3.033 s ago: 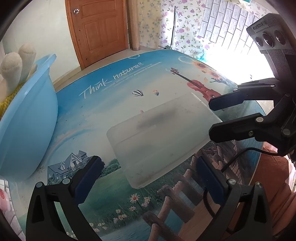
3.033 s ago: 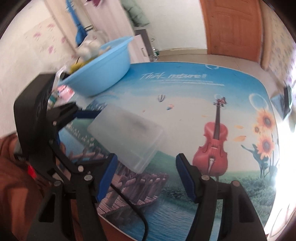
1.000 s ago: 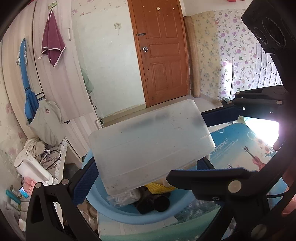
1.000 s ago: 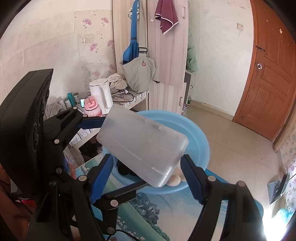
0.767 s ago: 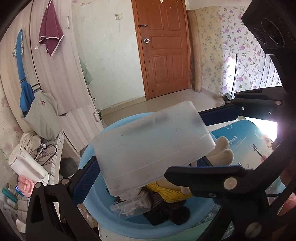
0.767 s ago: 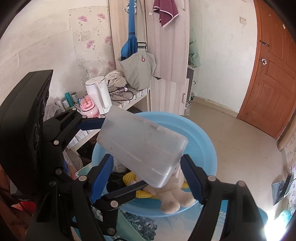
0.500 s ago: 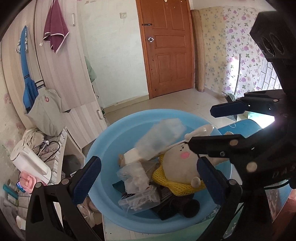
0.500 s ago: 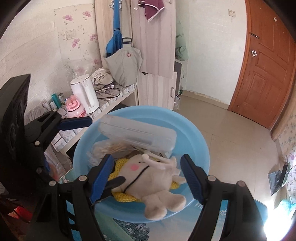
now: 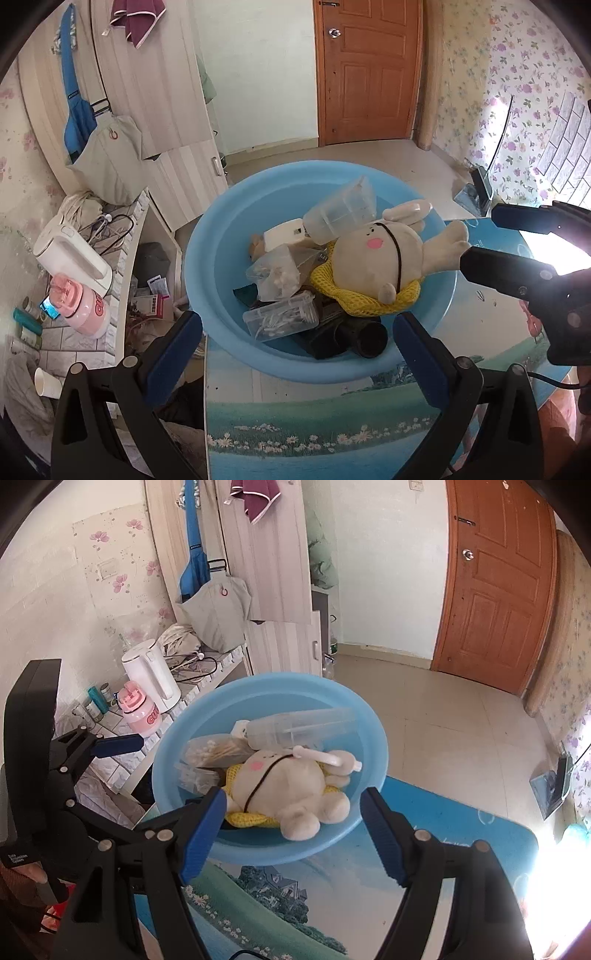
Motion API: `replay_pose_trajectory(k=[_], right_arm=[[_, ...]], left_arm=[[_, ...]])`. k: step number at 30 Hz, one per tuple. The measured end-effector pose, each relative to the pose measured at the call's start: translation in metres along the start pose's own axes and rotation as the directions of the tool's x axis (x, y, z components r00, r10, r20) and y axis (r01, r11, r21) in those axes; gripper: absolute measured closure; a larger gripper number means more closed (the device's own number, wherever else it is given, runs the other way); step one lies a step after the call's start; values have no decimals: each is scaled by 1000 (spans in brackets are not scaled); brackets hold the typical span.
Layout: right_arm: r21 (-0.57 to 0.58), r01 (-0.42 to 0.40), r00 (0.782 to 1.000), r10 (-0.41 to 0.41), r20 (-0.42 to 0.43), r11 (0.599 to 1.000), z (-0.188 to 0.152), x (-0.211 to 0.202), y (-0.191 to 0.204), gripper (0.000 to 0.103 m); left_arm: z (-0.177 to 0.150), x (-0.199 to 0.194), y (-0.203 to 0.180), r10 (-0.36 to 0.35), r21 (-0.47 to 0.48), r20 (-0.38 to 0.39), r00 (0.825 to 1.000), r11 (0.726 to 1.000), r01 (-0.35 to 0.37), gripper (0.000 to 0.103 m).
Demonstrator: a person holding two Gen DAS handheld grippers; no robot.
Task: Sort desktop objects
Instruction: 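Withdraw both grippers from the basin back over the table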
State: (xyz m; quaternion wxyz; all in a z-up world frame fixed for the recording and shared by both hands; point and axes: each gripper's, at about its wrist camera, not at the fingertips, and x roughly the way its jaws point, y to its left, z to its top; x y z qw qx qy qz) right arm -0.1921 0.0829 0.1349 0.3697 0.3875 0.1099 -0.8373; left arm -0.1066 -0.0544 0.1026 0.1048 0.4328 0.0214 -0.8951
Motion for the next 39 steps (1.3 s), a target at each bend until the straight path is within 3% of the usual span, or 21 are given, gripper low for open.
replay_pose_trajectory(k=[5, 7, 14, 19, 23, 26, 32, 39], right_arm=[[44, 29, 1000, -29, 7, 999, -10, -15, -3, 27], [75, 35, 998, -39, 50, 997, -12, -28, -7, 25], [102, 91, 983, -105, 147, 991, -18, -67, -8, 18], [98, 93, 978, -109, 176, 991, -24, -82, -7, 18], [113, 79, 981, -97, 165, 990, -29, -80, -9, 14], [155, 86, 981, -111, 161, 984, -33, -80, -14, 3], [264, 83, 975, -133, 177, 961, -42, -84, -33, 2], [305, 90, 974, -148, 173, 948, -49, -88, -43, 2]], left_arm=[[3, -35, -3, -11, -26, 101, 995, 1000, 13, 0], [3, -48, -6, -6, -36, 154, 988, 999, 12, 0], [1, -78, -6, 25, -92, 231, 973, 996, -4, 0], [3, -85, -12, 33, -71, 241, 970, 997, -17, 0], [2, -85, -16, -23, -54, 241, 970, 998, 37, 0], [1, -83, -20, -33, -32, 235, 971, 999, 42, 0], [-1, -82, -31, -22, 8, 242, 970, 1000, 21, 0], [-2, -78, -38, -104, 6, 218, 970, 994, 105, 0]])
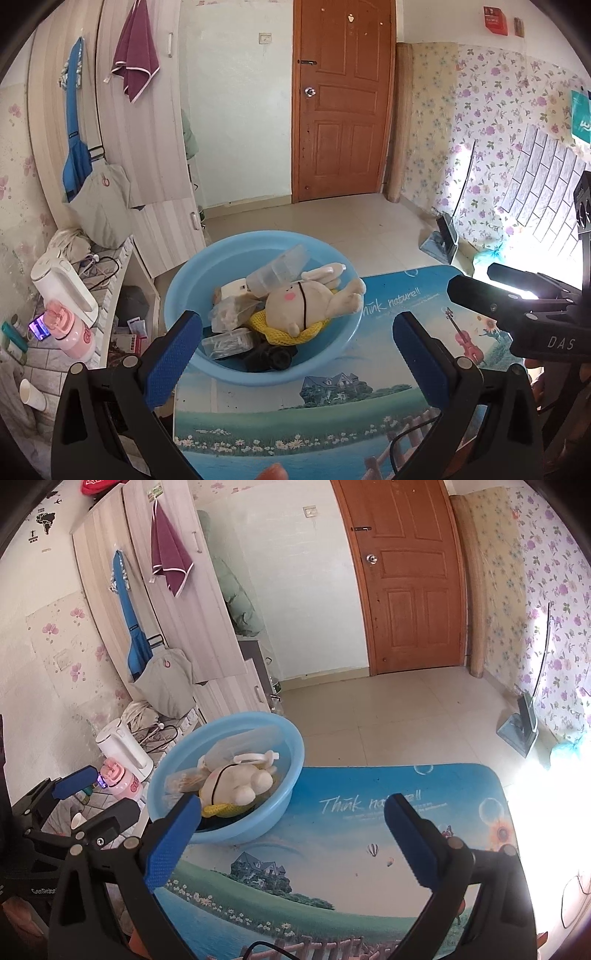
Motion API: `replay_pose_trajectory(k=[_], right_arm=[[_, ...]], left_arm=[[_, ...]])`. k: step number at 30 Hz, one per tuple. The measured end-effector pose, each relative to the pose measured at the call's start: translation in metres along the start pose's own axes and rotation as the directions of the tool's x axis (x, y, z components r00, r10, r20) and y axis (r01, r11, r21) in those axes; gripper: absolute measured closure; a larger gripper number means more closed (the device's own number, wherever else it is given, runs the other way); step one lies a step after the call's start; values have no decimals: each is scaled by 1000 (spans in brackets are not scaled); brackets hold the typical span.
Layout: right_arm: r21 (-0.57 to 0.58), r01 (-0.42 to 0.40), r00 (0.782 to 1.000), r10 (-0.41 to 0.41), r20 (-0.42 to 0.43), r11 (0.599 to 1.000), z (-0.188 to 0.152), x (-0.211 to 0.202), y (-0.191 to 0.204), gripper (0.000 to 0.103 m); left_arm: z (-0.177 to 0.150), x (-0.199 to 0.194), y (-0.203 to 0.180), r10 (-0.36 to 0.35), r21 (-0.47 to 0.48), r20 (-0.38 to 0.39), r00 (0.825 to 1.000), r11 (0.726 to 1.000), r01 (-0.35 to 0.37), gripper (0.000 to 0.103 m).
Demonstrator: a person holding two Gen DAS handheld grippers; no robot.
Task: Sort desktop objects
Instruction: 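Withdraw both grippers from the basin back over the table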
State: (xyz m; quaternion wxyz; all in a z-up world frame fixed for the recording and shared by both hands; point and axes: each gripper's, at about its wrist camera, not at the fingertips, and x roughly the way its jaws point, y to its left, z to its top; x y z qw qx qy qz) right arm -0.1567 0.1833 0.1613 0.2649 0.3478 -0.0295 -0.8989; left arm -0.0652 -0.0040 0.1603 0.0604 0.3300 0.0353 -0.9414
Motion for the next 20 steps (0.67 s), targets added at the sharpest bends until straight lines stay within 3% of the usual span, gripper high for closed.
replay_pose_trajectory(k=[20], right_arm=[[-1, 25, 1000, -25, -3, 1000, -16, -16, -3, 2]], left_arm=[[-14, -9, -19, -115, 47, 37, 993, 992, 113, 0]])
